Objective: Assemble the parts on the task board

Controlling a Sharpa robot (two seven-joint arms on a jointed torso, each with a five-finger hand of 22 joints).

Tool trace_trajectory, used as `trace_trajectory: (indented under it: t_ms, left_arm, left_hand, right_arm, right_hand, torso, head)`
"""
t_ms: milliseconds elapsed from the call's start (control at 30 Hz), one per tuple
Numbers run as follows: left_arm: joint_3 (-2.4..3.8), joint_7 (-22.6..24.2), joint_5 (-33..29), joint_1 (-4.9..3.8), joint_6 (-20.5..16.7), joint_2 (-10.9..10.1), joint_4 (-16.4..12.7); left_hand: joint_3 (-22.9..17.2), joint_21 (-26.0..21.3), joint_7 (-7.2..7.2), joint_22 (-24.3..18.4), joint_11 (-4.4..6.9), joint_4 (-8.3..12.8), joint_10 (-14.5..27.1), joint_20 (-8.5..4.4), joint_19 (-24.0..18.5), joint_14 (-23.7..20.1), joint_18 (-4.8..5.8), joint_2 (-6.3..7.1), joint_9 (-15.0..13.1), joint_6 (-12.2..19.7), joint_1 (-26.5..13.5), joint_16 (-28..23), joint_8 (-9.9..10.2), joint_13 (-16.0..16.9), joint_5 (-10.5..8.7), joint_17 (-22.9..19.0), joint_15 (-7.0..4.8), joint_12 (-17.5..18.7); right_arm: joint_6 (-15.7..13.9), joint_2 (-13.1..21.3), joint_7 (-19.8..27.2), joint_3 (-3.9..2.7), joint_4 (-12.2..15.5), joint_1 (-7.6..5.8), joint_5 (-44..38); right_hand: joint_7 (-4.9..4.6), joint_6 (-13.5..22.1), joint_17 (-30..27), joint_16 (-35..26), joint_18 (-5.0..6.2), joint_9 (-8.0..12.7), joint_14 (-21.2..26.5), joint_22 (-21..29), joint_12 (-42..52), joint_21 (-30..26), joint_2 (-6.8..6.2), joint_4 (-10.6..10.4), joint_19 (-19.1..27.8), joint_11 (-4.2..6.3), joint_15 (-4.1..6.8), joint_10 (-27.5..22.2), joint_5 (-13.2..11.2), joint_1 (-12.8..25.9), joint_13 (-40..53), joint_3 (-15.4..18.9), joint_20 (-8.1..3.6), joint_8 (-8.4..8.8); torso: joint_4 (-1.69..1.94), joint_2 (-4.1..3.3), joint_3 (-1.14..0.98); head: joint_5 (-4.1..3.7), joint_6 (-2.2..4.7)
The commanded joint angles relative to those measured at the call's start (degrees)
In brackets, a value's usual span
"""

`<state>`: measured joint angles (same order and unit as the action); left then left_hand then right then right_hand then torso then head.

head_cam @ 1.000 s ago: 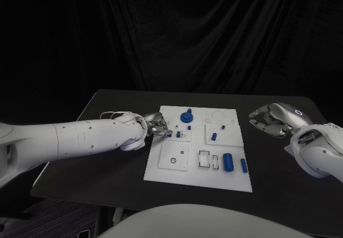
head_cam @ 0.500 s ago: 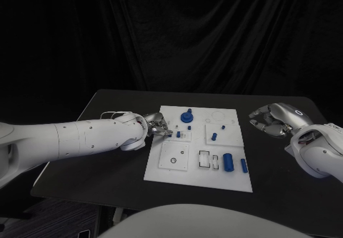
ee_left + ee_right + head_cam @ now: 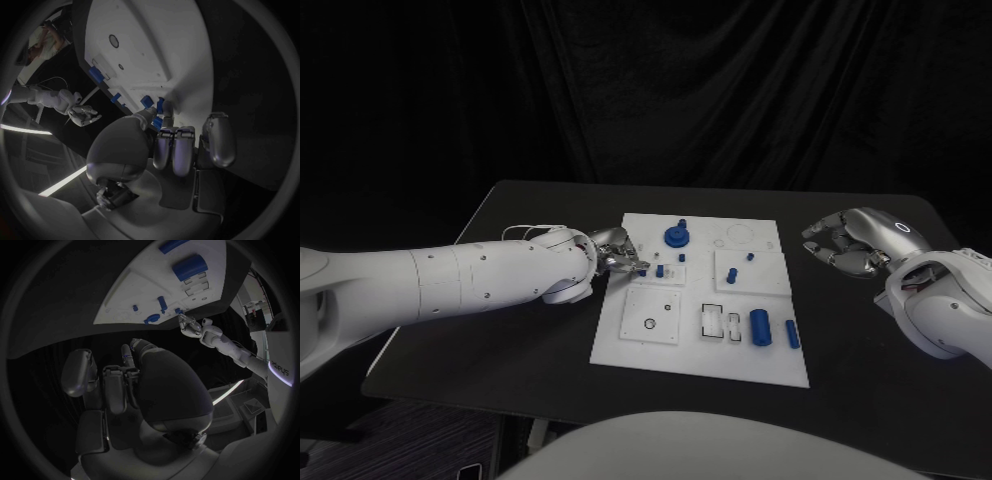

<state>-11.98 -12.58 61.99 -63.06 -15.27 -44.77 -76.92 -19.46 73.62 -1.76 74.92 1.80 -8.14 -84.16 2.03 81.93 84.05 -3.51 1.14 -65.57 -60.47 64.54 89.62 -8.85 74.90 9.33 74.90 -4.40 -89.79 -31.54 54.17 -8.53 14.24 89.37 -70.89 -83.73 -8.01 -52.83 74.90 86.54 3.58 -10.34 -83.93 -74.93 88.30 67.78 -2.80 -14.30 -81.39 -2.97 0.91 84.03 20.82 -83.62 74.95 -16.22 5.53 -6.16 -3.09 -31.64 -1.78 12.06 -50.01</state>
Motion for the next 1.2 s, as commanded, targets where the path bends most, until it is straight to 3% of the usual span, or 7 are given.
trace_trajectory:
  t_ms: [33, 233, 400, 967, 1000, 1100, 1200]
  left_arm:
    - [-0.10, -0.23, -0.12, 0.34, 1.28, 0.20, -0.19]
    - [-0.10, -0.82, -0.12, 0.41, 1.74, 0.24, -0.15]
    - [-0.10, -0.81, -0.12, 0.45, 1.11, 0.20, 0.00]
    - [-0.10, 0.33, -0.12, 0.50, -0.60, 0.38, 0.42]
    - [-0.10, 0.92, -0.12, 0.50, -1.27, 0.36, 0.44]
    - [-0.10, 4.21, -0.12, 0.50, -5.23, 0.16, 0.45]
    - [-0.10, 8.54, -0.12, 0.51, -10.51, -0.37, 0.40]
  left_hand:
    - [1.63, -0.17, -0.52, 9.99, -0.31, -1.32, -5.84, 0.19, -0.28, 5.95, -0.32, 0.09, 0.14, -0.18, -1.52, 0.38, 0.39, 15.10, -0.98, 15.10, 0.19, -0.21]
    - [7.13, -0.19, -0.84, 9.99, -0.59, -6.05, -5.84, 0.45, -0.26, 5.95, -0.32, 0.05, 0.52, -0.47, -6.23, 0.38, 0.61, 15.10, -4.21, 15.10, 0.46, -0.21]
    - [10.36, -0.03, -0.77, 10.04, -0.58, -8.32, -5.84, 0.47, -0.15, 5.95, -0.30, -0.86, 0.53, -0.82, -7.77, 0.38, 0.51, 15.10, -3.99, 15.10, 0.44, -0.21]
    - [17.58, -0.32, -1.02, 9.96, -0.80, -8.72, -5.84, 0.62, -0.31, 5.95, -0.36, -5.51, -1.53, 0.92, -13.51, 0.38, -1.06, 15.10, -2.84, 15.10, 0.63, -0.21]
    - [18.06, -0.31, -1.03, 9.96, -0.81, -8.74, -5.84, 0.64, -0.30, 5.95, -0.36, -5.75, -1.62, 0.99, -13.92, 0.38, -1.15, 15.10, -2.81, 15.10, 0.64, -0.21]
    - [21.64, 1.30, -0.99, 10.44, -0.78, -8.70, -5.84, 0.65, 0.54, 5.95, -0.01, -8.52, -2.58, 1.20, -16.75, 0.38, -2.15, 15.10, -3.68, 15.10, 0.60, -0.21]
    - [24.06, 4.19, -0.70, 11.28, -0.49, -8.64, -5.84, 0.39, 2.04, 5.95, 0.60, -9.76, -5.42, 2.09, -15.32, 0.38, -4.68, 15.10, -2.52, 15.10, 0.35, -0.21]
  right_arm:
    - [0.32, 0.04, -1.10, -0.04, 0.03, 0.17, -0.19]
    - [0.40, 0.05, -1.16, -0.04, 0.06, 0.22, -0.19]
    - [0.37, 0.13, -1.19, -0.04, 0.14, 0.25, -0.19]
    - [0.36, 0.30, -1.17, -0.04, 0.30, 0.27, -0.19]
    - [0.34, 0.32, -1.16, -0.04, 0.32, 0.27, -0.19]
    - [0.21, 0.35, -1.10, -0.04, 0.35, 0.27, -0.19]
    - [0.06, 0.44, -1.00, -0.04, 0.38, 0.27, -0.19]
  right_hand:
    - [-0.01, -0.32, 10.39, -0.33, 1.17, 0.08, -4.33, -8.65, -0.18, -0.20, -0.30, 0.07, 0.04, -0.30, -0.09, 2.37, 0.32, -0.09, 10.29, -0.43, -0.26, 0.34]
    - [-0.01, -0.32, 10.39, -0.33, 1.17, 0.08, -4.33, -8.65, -0.18, -0.20, -0.30, 0.07, 0.04, -0.30, -0.09, 2.37, 0.32, -0.09, 10.29, -0.43, -0.26, 0.34]
    - [-0.01, -0.32, 10.39, -0.33, 1.17, 0.08, -4.33, -8.65, -0.18, -0.20, -0.30, 0.07, 0.04, -0.30, -0.09, 2.37, 0.32, -0.09, 10.29, -0.43, -0.26, 0.34]
    - [-0.01, -0.35, 10.43, -0.30, 1.17, 0.08, -4.35, -8.65, -0.17, -0.23, -0.31, 0.08, 0.04, -0.30, -0.09, 2.38, 0.33, -0.07, 10.30, -0.44, -0.26, 0.33]
    - [-0.01, -0.35, 10.43, -0.30, 1.17, 0.08, -4.35, -8.65, -0.17, -0.23, -0.31, 0.08, 0.04, -0.30, -0.09, 2.38, 0.33, -0.07, 10.30, -0.44, -0.26, 0.33]
    - [-0.01, -0.35, 10.43, -0.30, 1.17, 0.08, -4.35, -8.65, -0.17, -0.23, -0.31, 0.08, 0.04, -0.30, -0.09, 2.38, 0.33, -0.07, 10.30, -0.44, -0.26, 0.33]
    - [-0.01, -0.35, 10.43, -0.30, 1.17, 0.08, -4.35, -8.65, -0.17, -0.23, -0.31, 0.08, 0.04, -0.30, -0.09, 2.38, 0.33, -0.07, 10.30, -0.44, -0.26, 0.33]
  torso:
    - [-0.01, 0.05, -0.02]
    - [-0.11, 0.08, -0.02]
    - [-0.05, 0.03, -0.01]
    - [0.01, -0.04, 0.02]
    - [-0.01, -0.03, 0.02]
    - [-0.01, -0.02, 0.03]
    - [0.03, -0.03, 0.02]
  head:
    - [0.05, 0.01]
    - [0.15, 0.01]
    - [0.10, 0.01]
    - [0.14, 0.01]
    - [0.16, 0.01]
    - [0.11, 0.01]
    - [-0.07, 0.01]
